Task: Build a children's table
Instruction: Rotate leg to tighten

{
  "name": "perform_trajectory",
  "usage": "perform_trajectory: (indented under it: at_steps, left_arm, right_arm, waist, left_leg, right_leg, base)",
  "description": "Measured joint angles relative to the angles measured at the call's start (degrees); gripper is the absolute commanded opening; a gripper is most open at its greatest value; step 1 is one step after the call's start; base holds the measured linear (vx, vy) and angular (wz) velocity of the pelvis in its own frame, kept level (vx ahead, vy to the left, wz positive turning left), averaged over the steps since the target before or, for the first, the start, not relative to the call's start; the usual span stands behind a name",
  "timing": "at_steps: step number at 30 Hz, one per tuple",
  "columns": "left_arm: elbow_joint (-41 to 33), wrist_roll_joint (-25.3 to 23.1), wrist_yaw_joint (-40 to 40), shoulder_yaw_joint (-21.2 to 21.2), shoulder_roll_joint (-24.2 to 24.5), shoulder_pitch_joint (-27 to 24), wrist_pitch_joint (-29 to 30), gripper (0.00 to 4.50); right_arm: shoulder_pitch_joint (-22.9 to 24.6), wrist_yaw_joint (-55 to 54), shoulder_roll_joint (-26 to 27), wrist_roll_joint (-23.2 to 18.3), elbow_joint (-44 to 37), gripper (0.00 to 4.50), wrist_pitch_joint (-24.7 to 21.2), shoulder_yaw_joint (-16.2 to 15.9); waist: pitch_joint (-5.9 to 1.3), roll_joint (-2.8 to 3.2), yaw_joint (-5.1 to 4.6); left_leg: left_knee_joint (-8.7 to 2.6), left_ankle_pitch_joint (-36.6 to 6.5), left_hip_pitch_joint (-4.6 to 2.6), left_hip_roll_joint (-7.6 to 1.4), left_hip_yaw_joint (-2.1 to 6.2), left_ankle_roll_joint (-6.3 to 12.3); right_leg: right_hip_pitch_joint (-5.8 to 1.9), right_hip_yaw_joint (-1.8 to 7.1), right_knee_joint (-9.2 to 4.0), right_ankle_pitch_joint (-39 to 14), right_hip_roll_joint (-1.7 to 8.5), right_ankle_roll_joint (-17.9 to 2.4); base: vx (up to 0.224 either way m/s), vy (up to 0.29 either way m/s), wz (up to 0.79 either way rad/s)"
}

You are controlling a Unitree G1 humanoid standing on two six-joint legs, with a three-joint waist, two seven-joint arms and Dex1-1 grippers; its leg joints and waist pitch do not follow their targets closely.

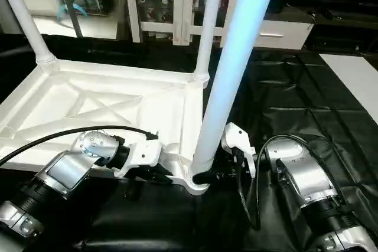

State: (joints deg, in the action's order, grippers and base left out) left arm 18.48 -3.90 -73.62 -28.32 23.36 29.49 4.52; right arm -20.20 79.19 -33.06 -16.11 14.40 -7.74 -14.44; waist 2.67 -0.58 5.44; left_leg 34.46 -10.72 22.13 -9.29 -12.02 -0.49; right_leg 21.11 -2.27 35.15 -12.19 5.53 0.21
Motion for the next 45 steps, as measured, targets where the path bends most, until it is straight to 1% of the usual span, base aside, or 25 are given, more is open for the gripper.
perform_trajectory:
  at_steps: [5, 7, 8, 10, 11, 12, 13, 15, 17, 19, 20, 21, 22, 24, 25, 29, 32, 34, 35, 37, 39, 41, 42, 43, 45]
  left_arm:
    - [0.5, 0.0, 0.2, 0.1, 0.0, 0.2, 0.0, 0.0]
    - [2.5, -0.4, 2.2, 1.3, -0.6, 1.0, 0.8, 0.0]
    - [3.2, -0.5, 3.2, 1.7, -0.9, 1.3, 1.4, 0.0]
    - [5.4, -1.4, 6.6, 2.9, -2.2, 2.2, 2.5, 0.0]
    - [6.7, -1.9, 8.6, 3.6, -3.2, 2.8, 3.4, 0.0]
    - [7.2, -2.2, 9.8, 3.8, -3.8, 3.1, 4.1, 0.0]
    - [8.9, -2.6, 12.5, 4.3, -5.4, 4.2, 5.9, 0.0]
    - [10.7, -3.2, 16.0, 4.9, -7.3, 5.4, 8.3, 0.0]
    - [12.1, -3.7, 18.4, 5.1, -8.9, 6.3, 9.4, 0.0]
    - [14.3, -4.2, 21.6, 5.7, -10.7, 7.6, 10.6, 0.0]
    - [15.7, -4.4, 23.2, 6.2, -11.5, 8.3, 10.9, 0.0]
    - [19.7, -4.8, 28.2, 7.6, -14.5, 10.5, 12.3, 0.0]
    - [21.2, -4.9, 30.7, 8.0, -16.0, 11.4, 12.9, 0.0]
    - [23.2, -4.9, 34.6, 8.5, -18.3, 12.5, 13.9, 0.0]
    - [24.0, -4.9, 36.3, 8.9, -19.3, 13.0, 14.3, 0.0]
    - [27.9, -4.9, 41.1, 9.6, -21.3, 15.3, 14.1, 0.0]
    - [29.0, -5.2, 42.0, 9.8, -21.6, 15.9, 13.3, 0.0]
    - [29.3, -5.5, 41.9, 9.9, -21.7, 16.0, 12.6, 0.0]
    - [29.3, -5.5, 41.8, 9.9, -21.7, 16.0, 12.5, 0.0]
    - [29.2, -5.5, 41.0, 9.7, -21.7, 16.0, 12.0, 0.0]
    - [29.1, -5.5, 40.4, 9.4, -21.7, 16.0, 11.5, 0.0]
    - [29.0, -5.5, 39.7, 9.3, -21.1, 16.0, 10.7, 0.0]
    - [28.9, -5.5, 39.1, 9.2, -20.6, 16.0, 10.3, 0.0]
    - [27.8, -5.5, 37.7, 8.8, -19.7, 15.5, 10.0, 0.0]
    - [26.3, -5.5, 35.6, 8.1, -18.2, 14.6, 8.7, 0.0]
  right_arm:
    - [-0.5, -0.7, 0.7, 0.6, 1.6, 1.99, 0.8, -0.1]
    - [-1.4, -5.8, 3.2, 1.3, 4.2, 1.99, 1.3, 0.5]
    - [-1.6, -7.9, 3.8, 1.7, 5.0, 1.98, 1.5, 0.6]
    - [-2.0, -13.8, 6.3, 2.4, 7.0, 1.97, 1.2, 1.9]
    - [-2.1, -17.5, 7.8, 2.7, 7.5, 1.96, 0.4, 2.8]
    - [-2.1, -19.6, 8.7, 2.7, 7.7, 1.96, -0.2, 3.3]
    - [-2.0, -24.9, 10.9, 2.9, 8.2, 1.96, -1.7, 4.8]
    - [-2.1, -31.7, 13.7, 3.4, 8.4, 1.95, -3.1, 6.2]
    - [-2.2, -35.6, 15.0, 3.9, 8.9, 1.95, -3.4, 7.0]
    - [-3.0, -40.9, 17.4, 4.8, 10.1, 1.95, -3.4, 7.7]
    - [-3.5, -43.5, 18.8, 5.1, 11.1, 1.95, -3.3, 8.2]
    - [-5.6, -51.2, 22.5, 6.1, 14.1, 1.95, -3.1, 9.8]
    - [-6.7, -55.2, 24.0, 6.9, 15.4, 1.95, -2.9, 10.3]
    - [-7.9, -60.4, 25.9, 7.2, 17.3, 1.95, -2.6, 11.3]
    - [-8.8, -62.4, 26.5, 7.4, 18.3, 1.95, -2.4, 11.6]
    - [-11.8, -68.9, 29.5, 8.9, 22.7, 1.95, -0.3, 12.2]
    - [-13.3, -69.1, 30.2, 8.9, 24.8, 1.95, 0.9, 13.1]
    - [-13.2, -67.5, 30.1, 8.6, 25.1, 1.95, 1.8, 14.1]
    - [-13.0, -66.3, 29.9, 8.1, 25.0, 1.95, 2.2, 14.2]
    - [-11.7, -63.7, 29.0, 7.0, 23.5, 2.65, 2.3, 14.7]
    - [-10.4, -61.7, 28.4, 5.6, 21.6, 2.65, 2.1, 15.3]
    - [-8.7, -59.6, 28.2, 3.6, 18.9, 2.93, 1.5, 15.6]
    - [-7.9, -58.5, 27.3, 2.9, 17.4, 2.93, 0.8, 15.8]
    - [-5.5, -56.7, 26.0, 2.0, 13.1, 3.05, -0.5, 15.8]
    - [-2.7, -53.8, 23.7, 0.9, 8.3, 3.15, -2.2, 15.6]
  waist:
    - [-0.02, -0.05, -0.17]
    - [-0.21, -0.45, -0.72]
    - [-0.21, -0.49, -1.01]
    - [-0.25, -0.56, -1.96]
    - [-0.23, -0.59, -2.38]
    - [-0.23, -0.59, -2.61]
    - [-0.24, -0.54, -3.31]
    - [-0.28, -0.44, -3.84]
    - [-0.33, -0.35, -3.95]
    - [-0.34, -0.34, -4.33]
    - [-0.33, -0.34, -4.47]
    - [-0.31, -0.31, -4.96]
    - [-0.25, -0.28, -5.24]
    - [-0.24, -0.2, -5.39]
    - [-0.24, -0.19, -5.41]
    - [-0.23, -0.21, -5.33]
    - [-0.23, -0.25, -5.23]
    - [-0.22, -0.25, -5.02]
    - [-0.22, -0.26, -4.86]
    - [-0.22, -0.25, -4.29]
    - [-0.22, -0.25, -3.64]
    - [-0.22, -0.24, -3.38]
    - [-0.22, -0.25, -3.32]
    - [-0.21, -0.24, -2.96]
    - [-0.21, -0.23, -2.73]
  left_leg:
    - [0.0, 0.0, -0.11, 0.0, 0.0, 0.0]
    - [-0.02, 0.0, -0.2, -0.09, 0.01, -0.05]
    - [-0.02, 0.0, -0.21, -0.12, 0.01, -0.06]
    - [-0.02, 0.0, -0.26, -0.13, 0.02, -0.08]
    - [-0.02, 0.0, -0.24, -0.1, 0.02, -0.1]
    - [-0.01, 0.0, -0.25, -0.09, 0.02, -0.1]
    - [0.01, 0.0, -0.25, -0.03, 0.09, -0.1]
    - [0.01, 0.0, -0.22, 0.01, 0.18, -0.1]
    - [-0.02, 0.0, -0.21, 0.05, 0.39, -0.1]
    - [-0.02, 0.0, -0.16, 0.11, 0.51, -0.1]
    - [-0.02, 0.0, -0.17, 0.13, 0.51, -0.1]
    - [-0.01, 0.0, -0.16, 0.2, 0.51, -0.1]
    - [-0.01, 0.0, -0.09, 0.24, 0.51, -0.1]
    - [-0.04, 0.0, -0.1, 0.26, 0.6, -0.09]
    - [-0.08, 0.0, -0.05, 0.27, 0.61, -0.09]
    - [-0.15, 0.0, 0.02, 0.33, 0.55, -0.09]
    - [-0.21, 0.0, 0.0, 0.33, 0.54, -0.07]
    - [-0.22, 0.0, 0.01, 0.33, 0.51, -0.06]
    - [-0.23, 0.0, 0.0, 0.33, 0.5, -0.06]
    - [-0.32, 0.0, -0.01, 0.31, 0.5, -0.06]
    - [-0.51, 0.0, -0.05, 0.31, 0.48, -0.07]
    - [-0.73, 0.0, -0.06, 0.27, 0.47, -0.09]
    - [-0.87, 0.0, -0.04, 0.27, 0.47, -0.1]
    - [-1.04, 0.0, -0.02, 0.26, 0.46, -0.11]
    - [-1.11, 0.1, -0.03, 0.19, 0.42, -0.13]
  right_leg:
    - [-0.07, 0.01, 0.0, 0.0, 0.0, 0.0]
    - [-0.03, -0.04, 0.01, 0.0, -0.05, 0.0]
    - [-0.01, -0.08, -0.04, -0.1, -0.05, 0.2]
    - [0.03, -0.08, -0.11, -0.2, -0.06, 0.3]
    - [0.19, -0.04, -0.19, -0.2, -0.05, 0.4]
    - [0.3, -0.03, -0.24, -0.2, -0.05, 0.4]
    - [0.38, 0.0, -0.34, -0.2, -0.04, 0.4]
    - [0.63, -0.02, -0.61, -0.2, -0.04, 0.4]
    - [0.61, -0.15, -0.97, -0.2, -0.04, 0.4]
    - [0.66, -0.19, -1.21, -0.2, -0.05, 0.4]
    - [0.75, -0.16, -1.21, -0.2, -0.05, 0.4]
    - [0.92, -0.11, -1.3, -0.2, -0.04, 0.4]
    - [1.01, -0.07, -1.4, -0.2, -0.04, 0.4]
    - [0.82, -0.13, -1.79, -0.2, -0.03, 0.4]
    - [0.73, -0.13, -1.98, -0.2, -0.03, 0.3]
    - [0.89, -0.07, -2.09, 0.2, -0.03, -0.3]
    - [0.91, -0.09, -2.09, 0.4, -0.03, -0.6]
    - [0.91, -0.07, -2.09, 0.9, -0.03, -0.8]
    - [0.91, -0.06, -2.09, 1.2, -0.03, -0.9]
    - [0.92, -0.08, -2.09, 1.5, -0.03, -0.9]
    - [0.98, -0.08, -2.08, 1.7, -0.03, -0.7]
    - [1.08, -0.13, -2.05, 2.0, -0.03, -0.4]
    - [1.16, -0.15, -2.04, 2.0, -0.04, -0.4]
    - [1.2, -0.18, -2.04, 2.1, -0.05, -0.3]
    - [1.23, -0.17, -2.02, 2.4, -0.07, 0.1]
  base:
    - [0.0, 0.0, 0.0]
    - [0.0, 0.0, 0.0]
    - [0.0, 0.0, 0.0]
    - [0.0, 0.0, 0.0]
    - [-0.05, 0.016, -0.07]
    - [0.0, 0.0, 0.0]
    - [0.0, 0.0, 0.0]
    - [0.0, 0.0, 0.0]
    - [-0.007, 0.016, -0.09]
    - [0.0, 0.0, 0.0]
    - [0.0, 0.0, 0.0]
    - [0.0, 0.0, 0.0]
    - [0.0, 0.0, 0.0]
    - [0.0, 0.0, 0.0]
    - [0.025, 0.043, -0.18]
    - [0.0, 0.0, 0.0]
    - [0.0, 0.0, 0.0]
    - [0.0, 0.0, 0.0]
    - [0.0, 0.0, 0.0]
    - [0.0, 0.0, 0.0]
    - [0.0, 0.0, 0.0]
    - [0.0, 0.0, 0.0]
    - [0.0, 0.0, 0.0]
    - [0.0, 0.0, 0.0]
    - [0.0, 0.0, 0.0]
